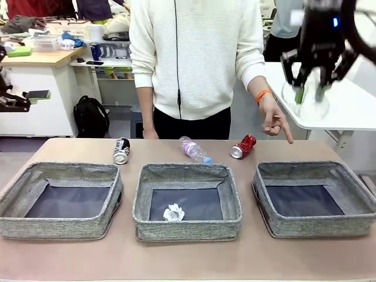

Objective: Sort the waste into the appropriate baskets.
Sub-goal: Place the picked waste into the Fabric basket indicated by the person.

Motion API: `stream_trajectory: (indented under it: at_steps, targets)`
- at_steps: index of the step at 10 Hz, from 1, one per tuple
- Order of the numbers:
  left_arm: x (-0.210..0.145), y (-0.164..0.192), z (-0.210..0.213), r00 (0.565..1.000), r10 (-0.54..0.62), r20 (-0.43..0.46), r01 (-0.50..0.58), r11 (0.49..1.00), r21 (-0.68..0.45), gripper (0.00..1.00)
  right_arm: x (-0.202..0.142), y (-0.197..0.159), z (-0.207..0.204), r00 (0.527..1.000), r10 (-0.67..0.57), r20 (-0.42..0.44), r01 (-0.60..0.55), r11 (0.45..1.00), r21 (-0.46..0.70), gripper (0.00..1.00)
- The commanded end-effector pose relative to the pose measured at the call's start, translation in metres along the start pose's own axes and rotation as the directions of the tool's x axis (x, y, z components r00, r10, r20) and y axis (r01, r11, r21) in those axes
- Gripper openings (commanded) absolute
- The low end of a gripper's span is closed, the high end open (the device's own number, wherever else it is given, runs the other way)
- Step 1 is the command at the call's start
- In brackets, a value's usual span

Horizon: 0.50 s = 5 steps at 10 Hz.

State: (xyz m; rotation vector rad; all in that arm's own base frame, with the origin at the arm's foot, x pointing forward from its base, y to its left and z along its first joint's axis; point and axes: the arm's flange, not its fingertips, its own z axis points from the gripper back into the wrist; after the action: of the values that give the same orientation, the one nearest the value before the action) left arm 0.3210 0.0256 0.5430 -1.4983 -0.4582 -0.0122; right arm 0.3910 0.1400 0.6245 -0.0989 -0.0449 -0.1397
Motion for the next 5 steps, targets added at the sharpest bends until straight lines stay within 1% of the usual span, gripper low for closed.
stream_trajectory:
  at_steps: [1,2,3,4,5]
  targets:
    - [-0.002,-0.002,0.001,1.000,-0.002,-0.010,0.002,1.000,-0.002,1.00,0.006,-0.026,-0.052,0.997,0.049,0.066,-0.053,0.997,0.055,0.39]
    - [-0.002,-0.002,0.001,1.000,-0.002,-0.010,0.002,1.000,-0.002,1.00,0.015,-0.036,-0.073,0.998,0.029,0.055,-0.033,0.997,0.072,0.39]
    - [-0.002,-0.002,0.001,1.000,-0.002,-0.010,0.002,1.000,-0.002,1.00,0.023,-0.045,-0.092,1.000,0.027,0.005,-0.028,0.995,0.095,0.39]
    - [-0.002,-0.002,0.001,1.000,-0.002,-0.010,0.002,1.000,-0.002,1.00,0.030,-0.053,-0.113,0.999,0.021,-0.050,-0.016,0.995,0.094,0.39]
    - [-0.002,-0.002,0.001,1.000,-0.002,-0.010,0.002,1.000,-0.002,1.00,0.034,-0.059,-0.129,0.997,0.006,-0.083,0.002,0.996,0.089,0.39]
